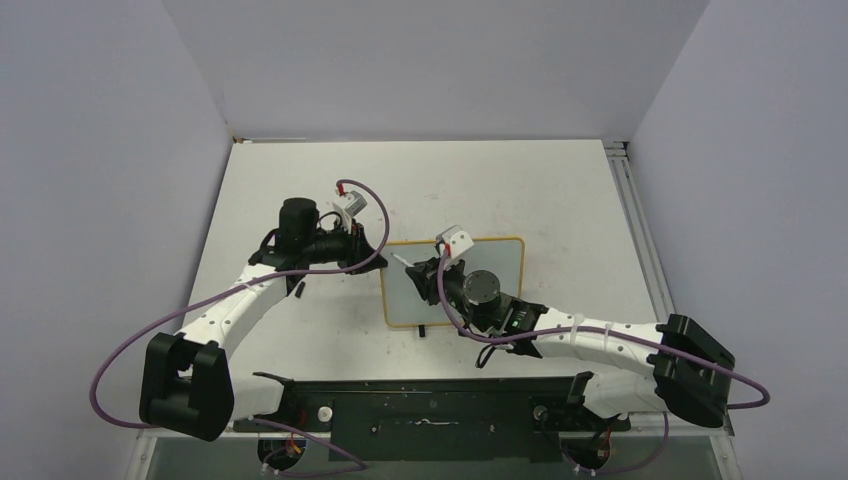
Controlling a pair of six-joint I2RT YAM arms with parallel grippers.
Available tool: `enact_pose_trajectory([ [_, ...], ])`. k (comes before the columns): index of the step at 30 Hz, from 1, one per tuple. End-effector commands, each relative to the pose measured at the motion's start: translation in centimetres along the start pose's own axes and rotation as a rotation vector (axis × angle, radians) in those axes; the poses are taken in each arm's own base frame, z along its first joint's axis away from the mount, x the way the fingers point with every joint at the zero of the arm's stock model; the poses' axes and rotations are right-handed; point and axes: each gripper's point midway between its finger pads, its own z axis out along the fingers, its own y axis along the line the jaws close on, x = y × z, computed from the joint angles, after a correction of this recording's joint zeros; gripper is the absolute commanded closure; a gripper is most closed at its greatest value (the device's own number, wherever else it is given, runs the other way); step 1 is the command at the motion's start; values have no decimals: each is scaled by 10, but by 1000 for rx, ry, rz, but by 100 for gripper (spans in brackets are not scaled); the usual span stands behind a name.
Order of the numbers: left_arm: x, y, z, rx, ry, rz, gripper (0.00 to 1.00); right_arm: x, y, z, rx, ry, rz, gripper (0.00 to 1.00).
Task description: Write a sentence on the whiteboard
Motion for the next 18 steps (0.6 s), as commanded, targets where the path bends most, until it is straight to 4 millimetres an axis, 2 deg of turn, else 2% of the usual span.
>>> enact_pose_trajectory([
  [1,-4,-3,-3,-11,-4,31,100,-29,5,7,4,-89,13,95],
  [9,-5,-4,-4,-11,-8,36,100,-19,0,4,23,-66,10,95],
  [18,-6,-5,-5,-11,-13,41,100,3,-5,-6,28,-16,25,95],
])
